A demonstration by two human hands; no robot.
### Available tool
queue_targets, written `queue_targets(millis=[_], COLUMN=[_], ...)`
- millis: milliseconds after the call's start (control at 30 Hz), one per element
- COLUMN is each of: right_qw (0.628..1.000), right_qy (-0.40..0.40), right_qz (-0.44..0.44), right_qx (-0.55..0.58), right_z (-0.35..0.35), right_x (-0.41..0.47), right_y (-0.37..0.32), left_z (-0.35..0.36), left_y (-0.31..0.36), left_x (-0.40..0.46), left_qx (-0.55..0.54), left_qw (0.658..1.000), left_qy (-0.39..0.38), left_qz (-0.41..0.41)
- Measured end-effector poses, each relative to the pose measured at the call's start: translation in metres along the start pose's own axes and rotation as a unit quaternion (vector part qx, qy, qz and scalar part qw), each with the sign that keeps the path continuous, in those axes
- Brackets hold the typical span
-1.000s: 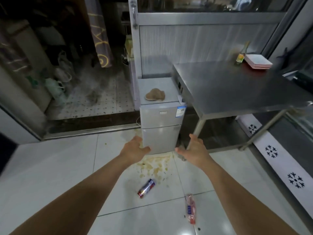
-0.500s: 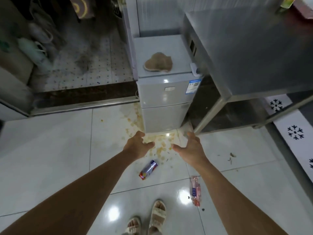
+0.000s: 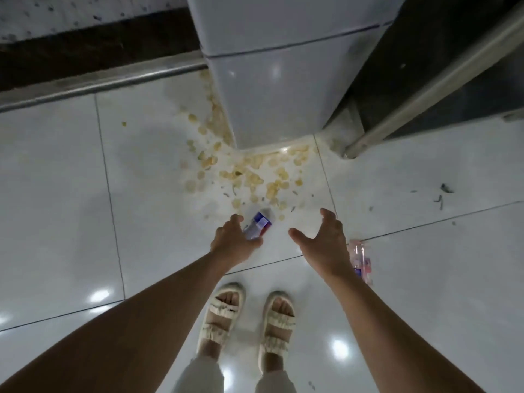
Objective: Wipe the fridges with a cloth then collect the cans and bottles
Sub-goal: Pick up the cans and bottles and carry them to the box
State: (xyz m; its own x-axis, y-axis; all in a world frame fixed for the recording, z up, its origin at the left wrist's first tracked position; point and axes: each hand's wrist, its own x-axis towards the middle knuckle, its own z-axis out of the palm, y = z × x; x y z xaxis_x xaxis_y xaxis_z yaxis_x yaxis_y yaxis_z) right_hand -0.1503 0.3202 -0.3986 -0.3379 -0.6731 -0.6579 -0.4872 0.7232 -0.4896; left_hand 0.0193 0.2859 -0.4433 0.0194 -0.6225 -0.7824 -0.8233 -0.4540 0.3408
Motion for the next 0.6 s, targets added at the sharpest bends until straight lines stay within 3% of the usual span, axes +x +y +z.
queue_targets(millis=[300, 600], right_qw=[0.999, 0.998], right_qy=[0.002, 0.025], right_qz=[0.033, 0.046], right_qx=[0.004, 0.031], right_z=[0.127, 0.178], right_x=[0.104, 0.140], right_y=[0.105, 0.179], left_z=[0.122, 0.176], left_y=[-0.087, -0.122], left_x=[0.141, 0.206], left_qx=[0.082, 0.114], left_qw=[0.996, 0.988], left_qy=[0.018, 0.103], left_qz=[0.017, 0.020])
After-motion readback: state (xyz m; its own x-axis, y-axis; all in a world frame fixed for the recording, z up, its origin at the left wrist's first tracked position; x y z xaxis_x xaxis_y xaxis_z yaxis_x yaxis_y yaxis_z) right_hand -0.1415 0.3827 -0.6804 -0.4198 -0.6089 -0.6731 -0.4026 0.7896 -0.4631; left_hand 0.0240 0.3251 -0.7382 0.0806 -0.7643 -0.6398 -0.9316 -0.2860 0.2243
